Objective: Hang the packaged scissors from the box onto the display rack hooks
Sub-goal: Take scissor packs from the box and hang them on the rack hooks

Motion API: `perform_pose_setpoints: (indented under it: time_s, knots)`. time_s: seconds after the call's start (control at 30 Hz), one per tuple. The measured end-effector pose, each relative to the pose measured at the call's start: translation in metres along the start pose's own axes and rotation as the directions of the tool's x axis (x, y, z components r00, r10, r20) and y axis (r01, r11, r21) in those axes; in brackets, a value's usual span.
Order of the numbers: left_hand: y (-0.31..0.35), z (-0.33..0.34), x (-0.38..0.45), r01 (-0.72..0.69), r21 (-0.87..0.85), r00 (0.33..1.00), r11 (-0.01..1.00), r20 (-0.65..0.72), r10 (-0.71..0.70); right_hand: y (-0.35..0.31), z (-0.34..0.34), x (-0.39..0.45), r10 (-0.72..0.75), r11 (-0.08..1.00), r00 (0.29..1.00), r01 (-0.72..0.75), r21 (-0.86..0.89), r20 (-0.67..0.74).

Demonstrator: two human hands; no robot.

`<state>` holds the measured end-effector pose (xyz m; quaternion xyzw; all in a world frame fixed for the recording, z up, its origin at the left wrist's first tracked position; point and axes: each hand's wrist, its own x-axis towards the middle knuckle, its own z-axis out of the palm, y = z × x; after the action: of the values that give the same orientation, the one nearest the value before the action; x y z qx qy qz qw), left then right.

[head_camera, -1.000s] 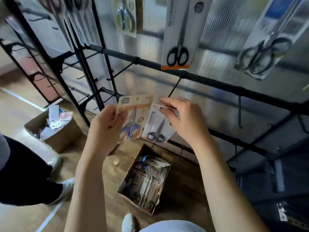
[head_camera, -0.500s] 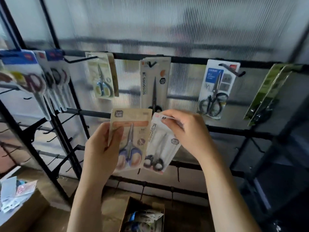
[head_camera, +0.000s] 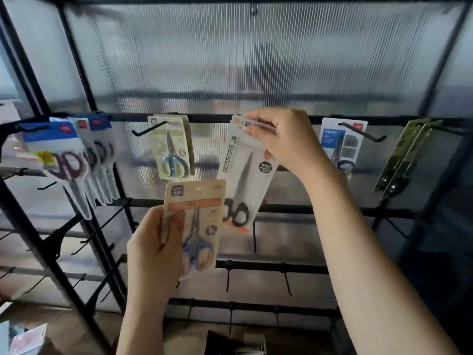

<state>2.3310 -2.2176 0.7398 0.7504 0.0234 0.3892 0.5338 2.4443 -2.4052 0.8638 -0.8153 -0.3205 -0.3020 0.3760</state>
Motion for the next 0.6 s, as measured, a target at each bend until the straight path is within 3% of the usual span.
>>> perform_pose_setpoints:
  time_s: [0.33, 0.6]
  knots:
    - [0.002, 0.009, -0.001, 0.033, 0.004, 0.999, 0.999, 0.002, -0.033, 0.004, -0.005, 0.011, 0.052, 0.997, 0.999, -0.052, 0.053, -0.004]
    - [0.013, 0.019, 0.003, 0.026, 0.06, 0.999, 0.998, -0.036, -0.024, 0.017, -0.009, 0.016, 0.068, 0.988, 0.994, -0.08, 0.132, 0.088]
